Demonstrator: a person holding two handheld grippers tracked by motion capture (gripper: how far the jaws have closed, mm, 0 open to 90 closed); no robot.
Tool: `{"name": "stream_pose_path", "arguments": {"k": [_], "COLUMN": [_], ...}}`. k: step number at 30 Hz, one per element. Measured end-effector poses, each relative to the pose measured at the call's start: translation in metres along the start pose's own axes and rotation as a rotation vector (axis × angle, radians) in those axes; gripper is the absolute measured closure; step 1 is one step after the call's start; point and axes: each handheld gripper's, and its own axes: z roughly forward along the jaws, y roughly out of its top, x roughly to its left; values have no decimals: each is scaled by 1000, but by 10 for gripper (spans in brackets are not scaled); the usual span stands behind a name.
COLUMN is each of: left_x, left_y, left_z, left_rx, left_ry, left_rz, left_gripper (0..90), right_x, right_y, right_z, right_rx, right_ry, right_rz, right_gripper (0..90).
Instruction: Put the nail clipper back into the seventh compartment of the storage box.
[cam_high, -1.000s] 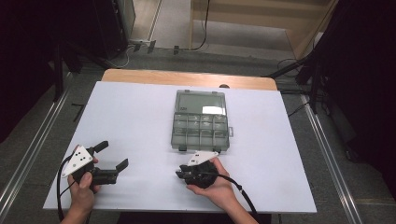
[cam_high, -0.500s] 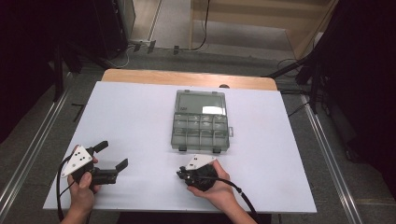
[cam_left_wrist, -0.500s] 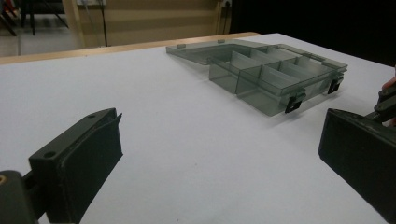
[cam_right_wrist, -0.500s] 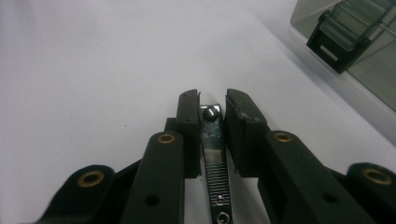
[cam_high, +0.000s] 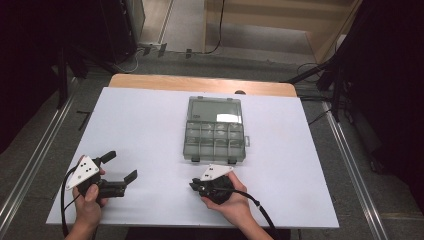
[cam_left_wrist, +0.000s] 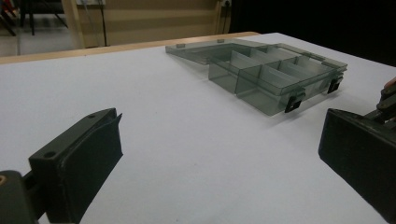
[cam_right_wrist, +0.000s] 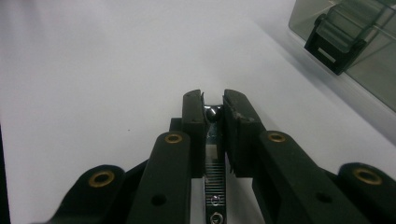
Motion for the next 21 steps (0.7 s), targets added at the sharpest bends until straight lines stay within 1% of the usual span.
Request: {"name": "stream_pose_path", "arguments": {"k": [5, 13, 16, 21], "left_x": [0, 0, 0, 0], "left_y": [0, 0, 0, 0], "left_z": [0, 0, 0, 1], "left_rx": [-1, 0, -1, -1], "left_ry": [0, -2, -3, -3], "left_rz": [0, -1, -3, -1], "left_gripper": [0, 0, 0, 0], "right_x": [-2, -2, -2, -2], "right_y": [0, 2, 2, 2], "right_z": [-3, -6, -8, -11], "right_rx": [-14, -32, -45, -58], "right_ry": [10, 15, 3, 4], "right_rz": [19, 16, 17, 15], "right_gripper": [815, 816, 815, 816]}}
